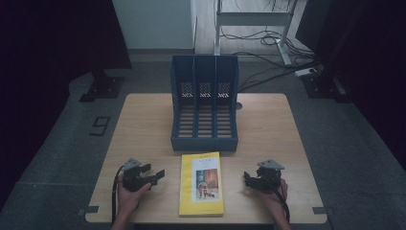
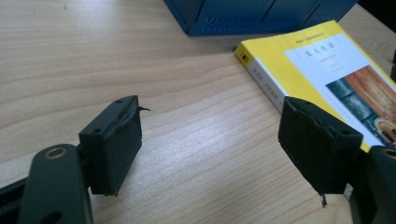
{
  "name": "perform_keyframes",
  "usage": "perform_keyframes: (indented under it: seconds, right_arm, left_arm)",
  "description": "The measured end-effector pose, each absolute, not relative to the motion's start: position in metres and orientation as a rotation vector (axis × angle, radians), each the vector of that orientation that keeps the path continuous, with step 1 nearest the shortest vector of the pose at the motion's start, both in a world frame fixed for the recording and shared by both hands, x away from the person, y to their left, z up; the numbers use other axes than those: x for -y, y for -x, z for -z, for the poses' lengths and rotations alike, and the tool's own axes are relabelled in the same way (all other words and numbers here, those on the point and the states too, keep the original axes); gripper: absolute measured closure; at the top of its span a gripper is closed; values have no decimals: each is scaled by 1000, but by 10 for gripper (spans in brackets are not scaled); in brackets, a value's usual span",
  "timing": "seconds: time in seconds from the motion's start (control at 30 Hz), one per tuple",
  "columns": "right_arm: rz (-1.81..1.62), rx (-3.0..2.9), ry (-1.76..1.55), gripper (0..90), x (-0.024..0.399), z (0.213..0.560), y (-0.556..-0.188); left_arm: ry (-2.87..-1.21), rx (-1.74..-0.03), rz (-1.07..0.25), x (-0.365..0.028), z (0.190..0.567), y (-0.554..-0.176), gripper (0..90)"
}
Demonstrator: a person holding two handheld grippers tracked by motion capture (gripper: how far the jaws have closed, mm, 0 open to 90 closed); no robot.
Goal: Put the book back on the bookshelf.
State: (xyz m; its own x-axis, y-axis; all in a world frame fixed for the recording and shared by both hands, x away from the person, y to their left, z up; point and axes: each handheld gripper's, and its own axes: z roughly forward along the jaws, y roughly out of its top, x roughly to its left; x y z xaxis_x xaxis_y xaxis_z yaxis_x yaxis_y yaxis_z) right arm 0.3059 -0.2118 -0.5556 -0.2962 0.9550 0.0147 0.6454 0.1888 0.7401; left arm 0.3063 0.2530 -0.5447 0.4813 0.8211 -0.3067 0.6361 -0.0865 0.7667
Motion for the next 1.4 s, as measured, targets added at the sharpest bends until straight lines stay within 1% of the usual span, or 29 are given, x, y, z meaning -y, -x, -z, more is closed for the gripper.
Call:
perform_keyframes:
  seconds: [0.53, 0.8, 0.9, 1.07, 1.1, 1.13, 1.17, 1.33, 1.4]
  right_arm:
    - [-900, -2006, -1499, 144, 211, 555, -307]
    - [-903, -2012, -1494, 146, 212, 555, -306]
    - [-902, -2016, -1445, 202, 209, 555, -303]
    - [-914, -2029, -1474, 202, 205, 554, -305]
    - [-907, -2033, -1481, 217, 206, 553, -306]
    - [-891, -2046, -1509, 254, 205, 549, -307]
    - [-912, -2035, -1519, 262, 204, 546, -307]
    - [-942, -2012, -1476, 264, 192, 531, -305]
    - [-1004, -1994, -1474, 263, 186, 523, -305]
  left_arm:
    - [-1851, -1199, -258, -244, 546, -303, 229]
    - [-1847, -1193, -260, -244, 542, -301, 230]
    - [-1849, -1191, -246, -243, 543, -302, 240]
    - [-1842, -1194, -241, -244, 542, -303, 240]
    - [-1838, -1192, -238, -245, 542, -303, 246]
    - [-1837, -1188, -236, -245, 542, -303, 257]
    - [-1835, -1187, -234, -245, 542, -303, 257]
    - [-1819, -1177, -222, -246, 540, -303, 258]
    - [-1818, -1173, -222, -245, 539, -302, 257]
